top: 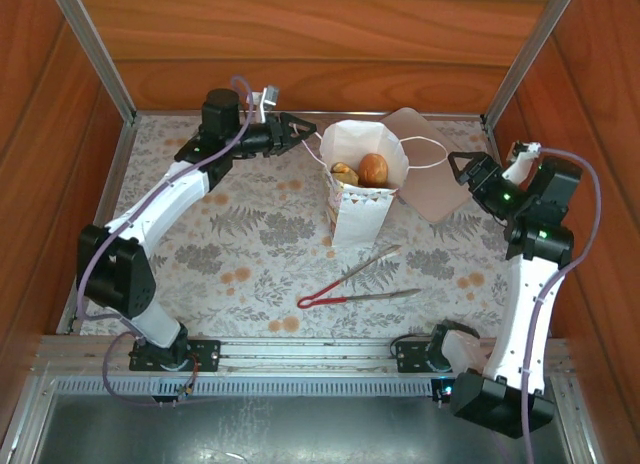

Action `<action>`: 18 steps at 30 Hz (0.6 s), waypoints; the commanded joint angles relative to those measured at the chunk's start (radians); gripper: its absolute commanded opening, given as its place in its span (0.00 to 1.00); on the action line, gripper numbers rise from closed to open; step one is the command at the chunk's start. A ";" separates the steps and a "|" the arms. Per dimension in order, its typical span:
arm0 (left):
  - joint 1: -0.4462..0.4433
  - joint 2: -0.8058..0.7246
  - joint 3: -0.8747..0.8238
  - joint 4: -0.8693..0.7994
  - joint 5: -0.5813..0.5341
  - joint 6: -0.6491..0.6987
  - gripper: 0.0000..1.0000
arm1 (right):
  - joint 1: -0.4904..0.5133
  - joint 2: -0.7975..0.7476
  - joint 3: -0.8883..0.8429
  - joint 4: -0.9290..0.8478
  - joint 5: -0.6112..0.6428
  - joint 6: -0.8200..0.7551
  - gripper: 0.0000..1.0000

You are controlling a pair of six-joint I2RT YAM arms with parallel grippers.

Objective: Take the fake bread out of the paper bag

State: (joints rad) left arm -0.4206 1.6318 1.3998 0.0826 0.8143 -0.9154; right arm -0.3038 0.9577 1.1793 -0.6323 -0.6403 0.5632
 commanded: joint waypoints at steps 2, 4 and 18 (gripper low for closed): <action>-0.013 0.026 0.041 0.001 0.025 -0.037 0.38 | -0.010 0.038 0.011 -0.034 -0.097 0.006 0.85; -0.015 0.029 0.041 0.002 0.017 -0.043 0.35 | -0.009 0.056 0.011 -0.025 -0.119 0.007 0.80; -0.015 0.001 0.063 0.002 -0.008 -0.046 0.13 | 0.029 0.185 0.013 0.074 -0.198 0.038 0.62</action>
State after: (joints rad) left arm -0.4305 1.6623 1.4311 0.0807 0.8078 -0.9596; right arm -0.2882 1.1183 1.1793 -0.5911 -0.7959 0.5953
